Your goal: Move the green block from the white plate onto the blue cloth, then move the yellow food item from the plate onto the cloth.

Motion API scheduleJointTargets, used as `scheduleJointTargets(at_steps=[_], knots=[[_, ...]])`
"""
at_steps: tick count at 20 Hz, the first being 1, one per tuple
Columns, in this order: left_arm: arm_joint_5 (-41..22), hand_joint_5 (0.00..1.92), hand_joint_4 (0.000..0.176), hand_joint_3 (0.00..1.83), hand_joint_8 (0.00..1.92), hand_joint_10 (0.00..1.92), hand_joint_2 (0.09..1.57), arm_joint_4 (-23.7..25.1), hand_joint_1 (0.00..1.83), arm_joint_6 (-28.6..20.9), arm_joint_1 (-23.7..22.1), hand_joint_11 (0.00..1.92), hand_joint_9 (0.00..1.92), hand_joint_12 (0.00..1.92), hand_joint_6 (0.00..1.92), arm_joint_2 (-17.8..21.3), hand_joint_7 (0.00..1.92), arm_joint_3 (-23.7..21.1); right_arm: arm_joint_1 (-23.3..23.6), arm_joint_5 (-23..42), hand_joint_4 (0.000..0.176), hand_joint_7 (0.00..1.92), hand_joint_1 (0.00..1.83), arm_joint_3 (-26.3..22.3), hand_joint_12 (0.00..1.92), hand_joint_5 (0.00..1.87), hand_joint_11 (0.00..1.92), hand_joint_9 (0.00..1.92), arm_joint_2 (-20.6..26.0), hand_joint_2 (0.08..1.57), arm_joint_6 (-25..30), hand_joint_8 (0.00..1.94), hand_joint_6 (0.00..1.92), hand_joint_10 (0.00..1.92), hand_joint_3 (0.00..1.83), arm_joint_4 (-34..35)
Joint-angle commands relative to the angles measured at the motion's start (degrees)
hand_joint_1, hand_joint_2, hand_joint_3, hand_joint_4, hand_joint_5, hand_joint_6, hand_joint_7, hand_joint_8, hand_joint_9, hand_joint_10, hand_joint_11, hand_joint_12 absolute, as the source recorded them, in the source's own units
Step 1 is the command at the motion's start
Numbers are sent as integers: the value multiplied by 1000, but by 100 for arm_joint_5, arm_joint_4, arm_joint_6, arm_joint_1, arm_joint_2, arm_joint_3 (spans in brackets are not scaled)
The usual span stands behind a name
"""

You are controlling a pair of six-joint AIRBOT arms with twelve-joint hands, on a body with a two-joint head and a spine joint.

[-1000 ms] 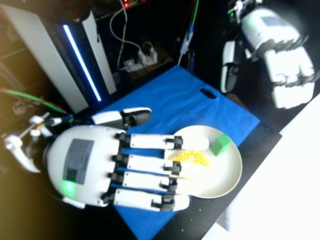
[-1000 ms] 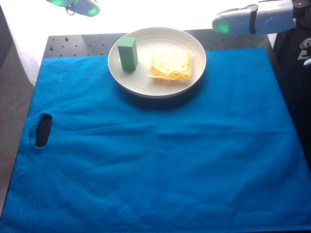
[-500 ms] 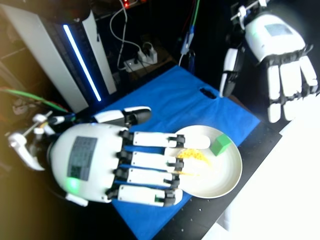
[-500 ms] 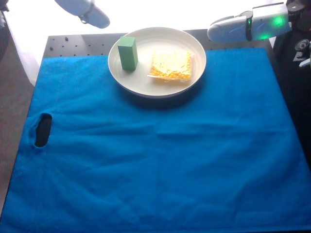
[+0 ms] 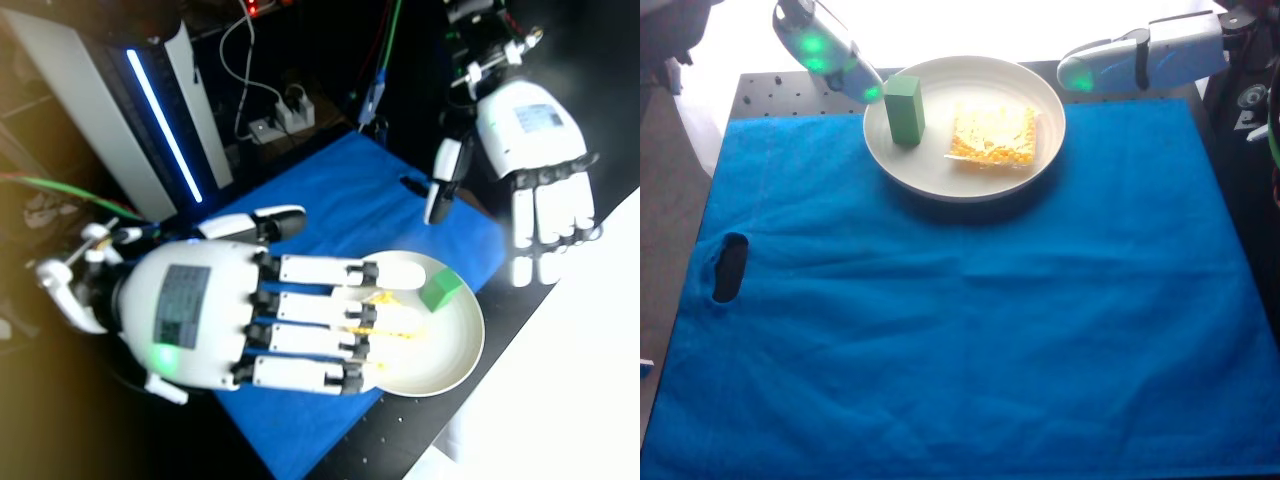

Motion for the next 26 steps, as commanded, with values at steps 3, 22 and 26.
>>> scheduleJointTargets(at_steps=[3,22,26], knots=[[-582,320,0,0,12,13,743,-63,855,15,37,281,381,309,11,-186,345,136,69,678,64,166,510,12,925,77,0,184,-25,815,29,2,2,2,4,145],[-663,462,0,0,1,0,794,-310,866,11,531,134,510,704,1,-602,546,435,68,678,60,220,458,13,819,89,0,207,-175,756,29,2,1,4,0,79],[-611,512,0,0,8,6,798,-309,874,12,552,181,523,736,14,-684,572,539,68,678,50,240,465,11,900,80,0,213,-197,809,29,1,0,2,3,70]])
